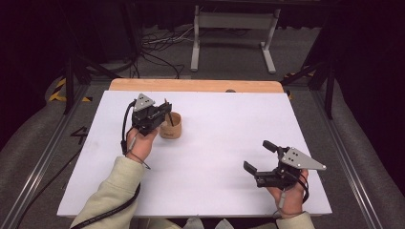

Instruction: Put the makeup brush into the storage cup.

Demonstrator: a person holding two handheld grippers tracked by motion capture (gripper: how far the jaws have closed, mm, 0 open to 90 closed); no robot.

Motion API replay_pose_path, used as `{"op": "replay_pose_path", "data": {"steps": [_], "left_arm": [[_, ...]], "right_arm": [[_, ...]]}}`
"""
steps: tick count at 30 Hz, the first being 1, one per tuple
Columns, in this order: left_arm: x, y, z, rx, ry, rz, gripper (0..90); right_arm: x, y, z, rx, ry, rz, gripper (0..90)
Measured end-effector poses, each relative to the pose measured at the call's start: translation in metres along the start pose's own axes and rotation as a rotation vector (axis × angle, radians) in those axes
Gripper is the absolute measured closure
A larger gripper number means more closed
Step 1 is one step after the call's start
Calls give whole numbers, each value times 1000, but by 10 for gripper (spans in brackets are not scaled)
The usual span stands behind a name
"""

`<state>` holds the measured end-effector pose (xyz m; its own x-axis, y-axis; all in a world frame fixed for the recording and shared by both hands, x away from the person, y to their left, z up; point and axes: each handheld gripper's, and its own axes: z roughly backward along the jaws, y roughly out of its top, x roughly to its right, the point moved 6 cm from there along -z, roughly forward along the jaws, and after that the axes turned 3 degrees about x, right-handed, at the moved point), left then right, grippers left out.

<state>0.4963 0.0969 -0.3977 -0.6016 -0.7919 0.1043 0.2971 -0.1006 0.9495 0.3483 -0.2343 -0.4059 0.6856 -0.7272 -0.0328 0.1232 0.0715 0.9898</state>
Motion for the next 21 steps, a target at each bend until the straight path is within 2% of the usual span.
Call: {"op": "replay_pose_path", "data": {"steps": [7, 9, 10, 11, 12, 13, 14, 17, 19, 20, 21], "left_arm": [[1, -3, 1, -1, -12, -7, 799], [-1, -1, 5, 27, -16, -7, 665], [-2, 2, 7, 51, -16, -8, 535], [-2, 2, 7, 51, -16, -8, 402], [-4, 5, 13, 71, -29, -3, 348], [-4, 5, 13, 71, -29, -3, 302], [-4, 8, 18, 86, -41, -7, 302], [-5, 13, 30, 118, -36, -19, 167], [-4, 17, 41, 135, -41, -24, 139], [-4, 17, 41, 135, -41, -24, 139], [-5, 18, 49, 145, -41, -29, 134]], "right_arm": [[0, 1, -3, 2, 5, -3, 0], [0, 1, -4, 3, 10, -1, 0], [0, 2, -4, 3, 10, 0, 0], [0, 2, -4, 3, 10, 0, 0], [0, 2, -6, 2, 14, 0, 0], [0, 2, -6, 2, 14, 0, 0], [0, 2, -6, 3, 16, 0, 0], [1, 4, -9, 6, 19, 1, 0], [2, 5, -11, 9, 24, 2, 0], [2, 5, -11, 9, 24, 2, 0], [3, 7, -15, 7, 28, 3, 0]]}}
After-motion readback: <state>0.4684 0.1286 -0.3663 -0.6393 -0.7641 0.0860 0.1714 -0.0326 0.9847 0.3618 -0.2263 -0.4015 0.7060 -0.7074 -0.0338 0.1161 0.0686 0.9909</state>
